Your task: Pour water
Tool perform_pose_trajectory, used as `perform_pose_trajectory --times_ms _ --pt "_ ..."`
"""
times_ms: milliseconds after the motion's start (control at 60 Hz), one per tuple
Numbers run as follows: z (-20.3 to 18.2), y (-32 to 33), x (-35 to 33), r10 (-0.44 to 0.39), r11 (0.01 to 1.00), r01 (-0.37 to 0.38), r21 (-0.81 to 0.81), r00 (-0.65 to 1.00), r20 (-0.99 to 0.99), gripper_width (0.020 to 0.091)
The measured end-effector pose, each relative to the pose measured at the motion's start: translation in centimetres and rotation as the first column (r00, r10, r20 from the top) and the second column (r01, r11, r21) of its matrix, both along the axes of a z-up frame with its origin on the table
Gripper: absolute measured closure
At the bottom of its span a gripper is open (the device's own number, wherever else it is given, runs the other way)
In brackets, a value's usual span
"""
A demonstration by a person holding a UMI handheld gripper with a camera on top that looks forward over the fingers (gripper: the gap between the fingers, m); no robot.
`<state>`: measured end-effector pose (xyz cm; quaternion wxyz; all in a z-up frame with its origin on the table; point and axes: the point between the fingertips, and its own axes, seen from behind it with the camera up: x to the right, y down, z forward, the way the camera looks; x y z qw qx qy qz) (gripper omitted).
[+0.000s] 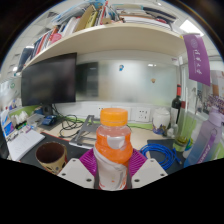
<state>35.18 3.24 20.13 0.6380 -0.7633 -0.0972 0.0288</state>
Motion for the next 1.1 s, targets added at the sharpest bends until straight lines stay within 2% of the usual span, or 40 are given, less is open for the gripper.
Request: perform_pose_trajectory --times_ms 50,67,83,267,317,483,567,600,850,1100 --pt "-1.1 0.3 -0.1 0.002 1.000 -0.002 -0.007 1.000 -0.012 0.0728" --pt "-1.6 0.3 -0.1 0.001 1.000 -0.001 -0.013 1.000 -0.017 0.0706" --pt "-1.1 0.4 -0.2 0.002 1.000 -0.002 0.013 1.000 -0.025 0.0722" --pt "-1.0 0.0 0.2 -0.029 0.997 0.030 0.072 1.000 -0.004 0.0722" --pt "-0.9 0.1 0.3 -0.040 0.997 0.040 0.071 0.999 -0.008 0.0703" --pt "-1.1 0.1 0.5 -0.060 0.997 0.060 0.050 0.998 0.008 0.0530" --pt "-2.0 -0.7 1.1 -0.093 0.996 0.093 -0.010 0.995 0.024 0.0321" --pt "-2.0 -1.2 1.4 -0.106 0.994 0.107 -0.021 0.994 0.029 0.0288" --pt "1.6 -9.6 0.9 -0.248 0.963 0.252 -0.100 0.968 0.047 0.0279" --pt "8.5 -15.3 -2.2 -0.302 0.951 0.305 -0.056 0.952 0.053 0.0273"
